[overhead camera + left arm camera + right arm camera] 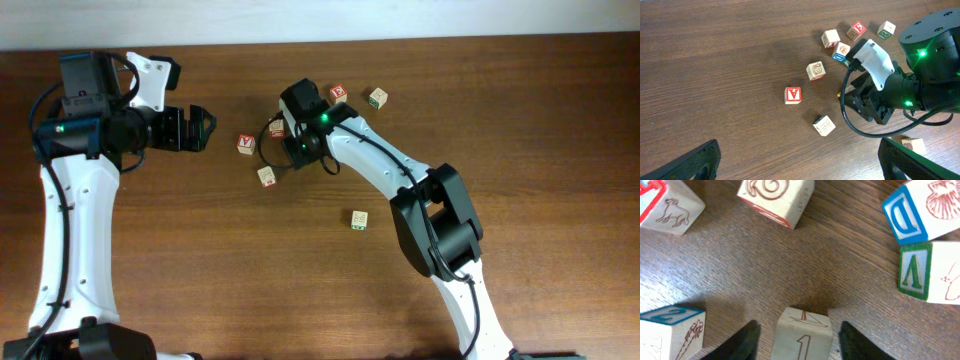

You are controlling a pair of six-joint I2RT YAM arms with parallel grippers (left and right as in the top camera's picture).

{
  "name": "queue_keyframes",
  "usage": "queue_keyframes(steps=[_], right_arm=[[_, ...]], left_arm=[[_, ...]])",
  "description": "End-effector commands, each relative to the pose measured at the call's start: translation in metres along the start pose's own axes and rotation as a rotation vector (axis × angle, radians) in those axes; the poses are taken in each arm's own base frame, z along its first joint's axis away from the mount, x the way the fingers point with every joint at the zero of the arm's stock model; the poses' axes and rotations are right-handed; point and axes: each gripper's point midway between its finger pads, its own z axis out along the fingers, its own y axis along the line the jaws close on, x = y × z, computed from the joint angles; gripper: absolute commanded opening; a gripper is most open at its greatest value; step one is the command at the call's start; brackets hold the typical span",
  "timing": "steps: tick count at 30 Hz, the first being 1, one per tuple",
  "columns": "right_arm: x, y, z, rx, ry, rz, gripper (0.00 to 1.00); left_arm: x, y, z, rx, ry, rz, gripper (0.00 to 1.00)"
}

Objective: Rotate 3 blocks
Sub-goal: 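Grasp the block with the '1' and sailboat, place it beside the first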

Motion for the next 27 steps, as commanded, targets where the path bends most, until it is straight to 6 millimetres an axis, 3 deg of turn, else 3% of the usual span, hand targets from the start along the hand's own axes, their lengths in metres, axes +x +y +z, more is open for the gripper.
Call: queue_keyframes(steps=[1, 5, 8, 10, 12, 16, 17, 19, 21, 23, 26, 27], right_arm=[[0.002, -0.005, 0.007, 0.045, 0.004, 0.049, 0.44], [0.007, -0.008, 0.007, 0.062, 0.023, 0.077, 0.37], [0.011, -0.009, 0.007, 0.065, 0.04, 0.096, 0.26], [0.01, -0.008, -0.003, 0.066, 0.045, 0.104, 0.24], [0.0, -0.005, -0.027, 0.063, 0.035, 0.113, 0.24], [-0.009, 0.007, -0.099, 0.032, 0.063, 0.189, 0.21], [-0.004, 0.008, -0.119, 0.04, 0.09, 0.24, 0.19], [0.018, 0.007, -0.134, 0.063, 0.174, 0.299, 0.19], [0.04, 0.004, -0.128, 0.095, 0.255, 0.336, 0.2], [0.065, 0.0, -0.114, 0.125, 0.335, 0.392, 0.2], [0.118, 0.0, -0.081, 0.181, 0.471, 0.491, 0.15], [0.126, 0.002, -0.077, 0.187, 0.487, 0.495, 0.15]], left_arm=[[-0.007, -0.001, -0.004, 0.003, -0.02, 0.019, 0.99], [-0.007, -0.001, -0.004, 0.003, -0.02, 0.019, 0.99], [-0.007, -0.001, -0.004, 0.003, -0.02, 0.019, 0.99], [-0.007, -0.001, -0.004, 0.003, -0.02, 0.019, 0.99], [-0.007, -0.001, -0.004, 0.003, -0.02, 0.019, 0.99], [-0.007, -0.001, -0.004, 0.003, -0.02, 0.019, 0.99], [-0.007, -0.001, -0.004, 0.003, -0.02, 0.019, 0.99], [-0.007, -0.001, -0.004, 0.003, -0.02, 0.019, 0.99], [-0.007, -0.001, -0.004, 0.003, -0.02, 0.019, 0.99], [-0.007, -0.001, -0.004, 0.003, -0.02, 0.019, 0.99], [-0.007, -0.001, -0.004, 0.003, -0.02, 0.019, 0.99], [-0.007, -0.001, -0.004, 0.003, -0.019, 0.019, 0.99]])
